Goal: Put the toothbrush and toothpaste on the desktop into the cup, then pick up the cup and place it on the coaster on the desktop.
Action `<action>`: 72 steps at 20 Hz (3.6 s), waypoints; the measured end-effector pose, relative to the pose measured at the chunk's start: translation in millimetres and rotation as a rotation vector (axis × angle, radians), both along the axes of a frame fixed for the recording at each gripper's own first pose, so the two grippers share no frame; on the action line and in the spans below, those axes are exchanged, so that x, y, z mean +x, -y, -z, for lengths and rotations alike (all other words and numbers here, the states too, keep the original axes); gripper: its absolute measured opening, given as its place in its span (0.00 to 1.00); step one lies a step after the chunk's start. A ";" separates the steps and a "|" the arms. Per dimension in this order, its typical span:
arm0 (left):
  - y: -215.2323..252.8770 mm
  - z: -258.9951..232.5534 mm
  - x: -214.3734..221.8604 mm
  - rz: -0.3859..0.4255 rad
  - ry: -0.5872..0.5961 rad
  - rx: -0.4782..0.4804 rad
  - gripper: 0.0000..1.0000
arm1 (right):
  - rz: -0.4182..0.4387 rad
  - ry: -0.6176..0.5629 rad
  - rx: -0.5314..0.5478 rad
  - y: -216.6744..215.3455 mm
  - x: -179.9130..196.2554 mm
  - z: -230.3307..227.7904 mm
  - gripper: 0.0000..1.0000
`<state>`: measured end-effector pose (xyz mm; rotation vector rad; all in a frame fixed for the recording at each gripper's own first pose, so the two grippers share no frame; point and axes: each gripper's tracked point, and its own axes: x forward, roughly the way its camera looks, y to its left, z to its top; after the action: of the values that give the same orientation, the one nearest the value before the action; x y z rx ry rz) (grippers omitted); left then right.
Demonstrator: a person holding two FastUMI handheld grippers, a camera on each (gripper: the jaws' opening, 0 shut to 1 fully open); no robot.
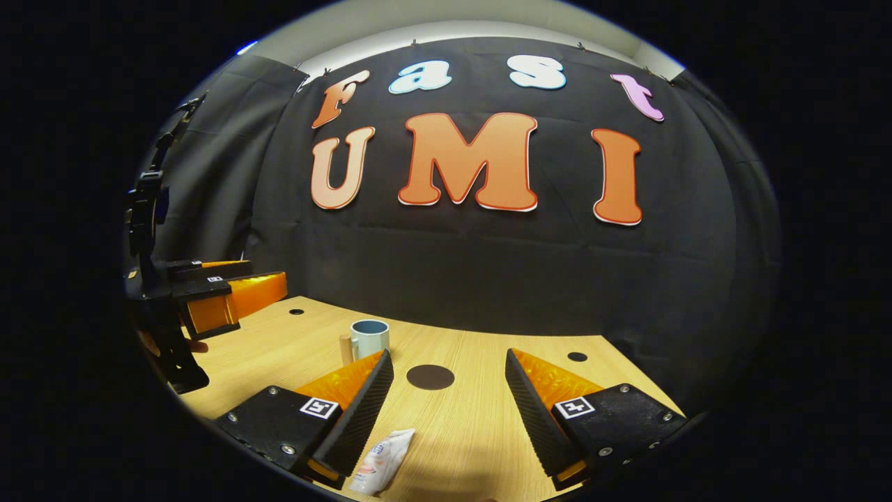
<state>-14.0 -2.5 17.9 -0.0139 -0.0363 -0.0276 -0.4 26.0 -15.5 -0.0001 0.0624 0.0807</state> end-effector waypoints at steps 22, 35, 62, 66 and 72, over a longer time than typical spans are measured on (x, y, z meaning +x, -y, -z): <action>4.3 164.7 -6.7 0.056 -0.548 -0.034 0.97 | -0.129 -0.422 -0.066 -58.3 -6.7 142.6 0.94; 20.4 223.7 -26.8 0.050 -0.841 -0.075 0.99 | -0.179 -0.540 -0.077 -79.7 -10.9 175.3 0.73; 16.5 242.5 -30.3 0.044 -0.879 -0.073 0.02 | -0.125 -0.489 0.087 -49.3 4.9 144.3 0.14; 19.0 242.7 -29.3 0.062 -0.870 -0.081 0.02 | -0.112 -0.486 0.095 -45.3 4.8 142.4 0.14; 14.2 235.2 -7.9 0.073 -0.757 -0.091 0.02 | -0.096 -0.465 0.109 -40.4 6.6 133.1 0.14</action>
<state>-22.0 -16.7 -217.4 -0.1156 0.7199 -0.0923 6.3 66.3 -148.6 0.1249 0.5229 0.1795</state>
